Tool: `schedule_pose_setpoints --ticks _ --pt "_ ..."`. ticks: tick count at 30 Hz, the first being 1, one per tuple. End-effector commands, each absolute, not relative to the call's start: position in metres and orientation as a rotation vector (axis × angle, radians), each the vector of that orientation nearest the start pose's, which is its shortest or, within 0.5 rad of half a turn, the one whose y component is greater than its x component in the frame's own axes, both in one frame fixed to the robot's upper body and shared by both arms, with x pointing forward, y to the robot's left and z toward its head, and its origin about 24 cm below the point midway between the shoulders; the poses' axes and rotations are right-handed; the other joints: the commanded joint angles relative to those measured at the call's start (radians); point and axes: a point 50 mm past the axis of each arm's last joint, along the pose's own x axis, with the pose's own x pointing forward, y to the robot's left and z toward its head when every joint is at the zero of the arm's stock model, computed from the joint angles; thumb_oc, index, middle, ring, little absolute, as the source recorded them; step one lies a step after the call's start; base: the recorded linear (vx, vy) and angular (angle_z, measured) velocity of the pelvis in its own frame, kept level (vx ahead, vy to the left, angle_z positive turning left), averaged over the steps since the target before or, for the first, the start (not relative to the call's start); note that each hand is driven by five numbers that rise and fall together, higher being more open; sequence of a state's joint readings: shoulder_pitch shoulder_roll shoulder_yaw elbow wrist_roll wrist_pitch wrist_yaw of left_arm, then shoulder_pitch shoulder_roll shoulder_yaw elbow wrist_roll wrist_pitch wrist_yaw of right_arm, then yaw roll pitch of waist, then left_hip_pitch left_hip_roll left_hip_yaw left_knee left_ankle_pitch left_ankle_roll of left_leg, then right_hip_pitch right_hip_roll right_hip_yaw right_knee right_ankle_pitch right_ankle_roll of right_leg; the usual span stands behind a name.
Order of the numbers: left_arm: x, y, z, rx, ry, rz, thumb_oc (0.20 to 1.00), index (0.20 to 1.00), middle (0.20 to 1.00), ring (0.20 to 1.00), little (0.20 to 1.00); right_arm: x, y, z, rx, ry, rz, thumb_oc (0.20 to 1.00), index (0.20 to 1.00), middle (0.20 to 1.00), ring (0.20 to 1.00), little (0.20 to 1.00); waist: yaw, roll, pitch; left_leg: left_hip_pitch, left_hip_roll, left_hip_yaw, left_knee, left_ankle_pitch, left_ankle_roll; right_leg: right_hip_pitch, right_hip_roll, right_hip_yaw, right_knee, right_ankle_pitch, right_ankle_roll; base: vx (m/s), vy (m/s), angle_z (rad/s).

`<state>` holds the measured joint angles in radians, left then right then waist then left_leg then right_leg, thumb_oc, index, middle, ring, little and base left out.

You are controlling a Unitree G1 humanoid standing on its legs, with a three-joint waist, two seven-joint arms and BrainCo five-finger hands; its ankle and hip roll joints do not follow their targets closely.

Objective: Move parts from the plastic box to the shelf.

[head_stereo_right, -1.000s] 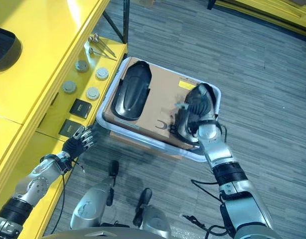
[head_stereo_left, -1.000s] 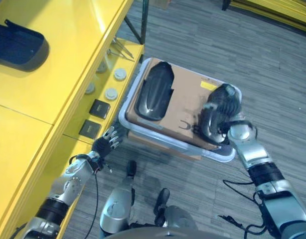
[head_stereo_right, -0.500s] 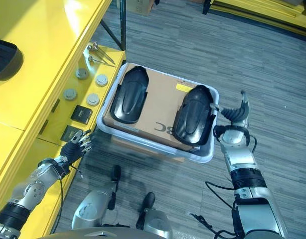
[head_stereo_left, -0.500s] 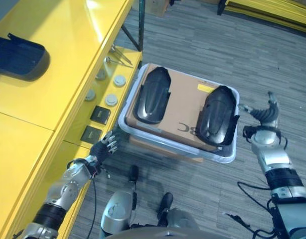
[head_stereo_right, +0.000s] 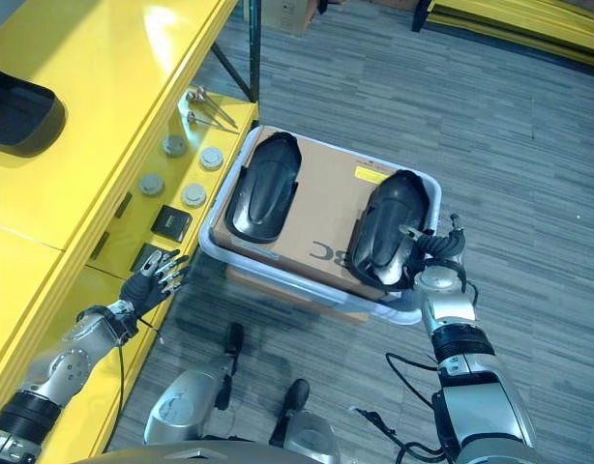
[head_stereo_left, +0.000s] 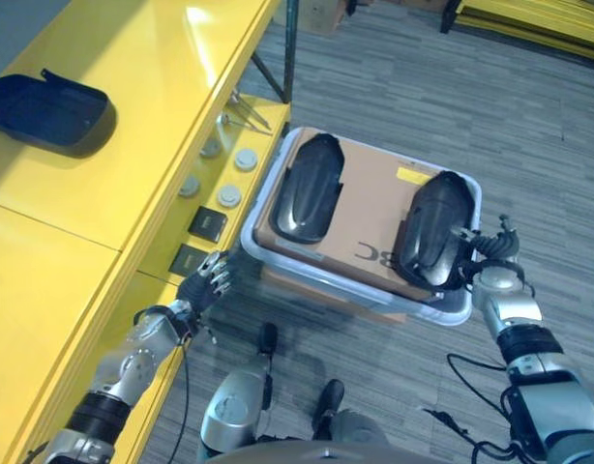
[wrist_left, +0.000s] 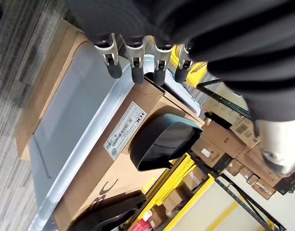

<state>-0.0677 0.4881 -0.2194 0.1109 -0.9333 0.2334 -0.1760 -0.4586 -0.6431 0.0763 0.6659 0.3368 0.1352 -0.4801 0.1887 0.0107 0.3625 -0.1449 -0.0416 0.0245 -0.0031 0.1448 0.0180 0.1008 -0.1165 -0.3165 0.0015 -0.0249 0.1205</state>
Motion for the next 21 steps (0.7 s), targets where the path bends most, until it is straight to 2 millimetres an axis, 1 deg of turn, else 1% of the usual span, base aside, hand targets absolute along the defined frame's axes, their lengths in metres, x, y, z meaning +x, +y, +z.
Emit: schedule_pose_setpoints --ticks 1,14,21 --pt "0.260 0.173 0.033 -0.478 0.298 -0.388 1.000 1.000 1.000 1.000 1.000 0.321 -0.331 0.089 -0.388 0.199 -0.681 1.000 1.000 1.000 1.000 1.000 0.023 -0.008 -0.020 -0.018 0.026 0.000 0.121 -0.120 -0.013 -0.129 -0.067 -0.004 -0.006 0.154 0.047 0.00 0.000 0.00" --pt "0.263 0.172 0.038 -0.494 0.275 -0.383 1.000 1.000 1.000 1.000 1.000 0.319 -0.341 0.090 -0.412 0.221 -0.713 1.000 1.000 1.000 1.000 1.000 0.018 0.008 0.008 -0.043 0.018 -0.006 0.124 -0.113 -0.012 -0.155 -0.073 -0.002 0.003 0.152 0.045 -0.01 0.001 0.00" --pt "0.266 0.172 0.040 -0.500 0.261 -0.373 1.000 1.000 1.000 1.000 1.000 0.326 -0.337 0.094 -0.334 0.217 -0.719 1.000 1.000 1.000 1.000 1.000 0.019 0.017 0.029 -0.062 0.013 -0.008 0.128 -0.110 -0.011 -0.174 -0.078 -0.002 0.010 0.153 0.045 -0.02 0.017 0.04"
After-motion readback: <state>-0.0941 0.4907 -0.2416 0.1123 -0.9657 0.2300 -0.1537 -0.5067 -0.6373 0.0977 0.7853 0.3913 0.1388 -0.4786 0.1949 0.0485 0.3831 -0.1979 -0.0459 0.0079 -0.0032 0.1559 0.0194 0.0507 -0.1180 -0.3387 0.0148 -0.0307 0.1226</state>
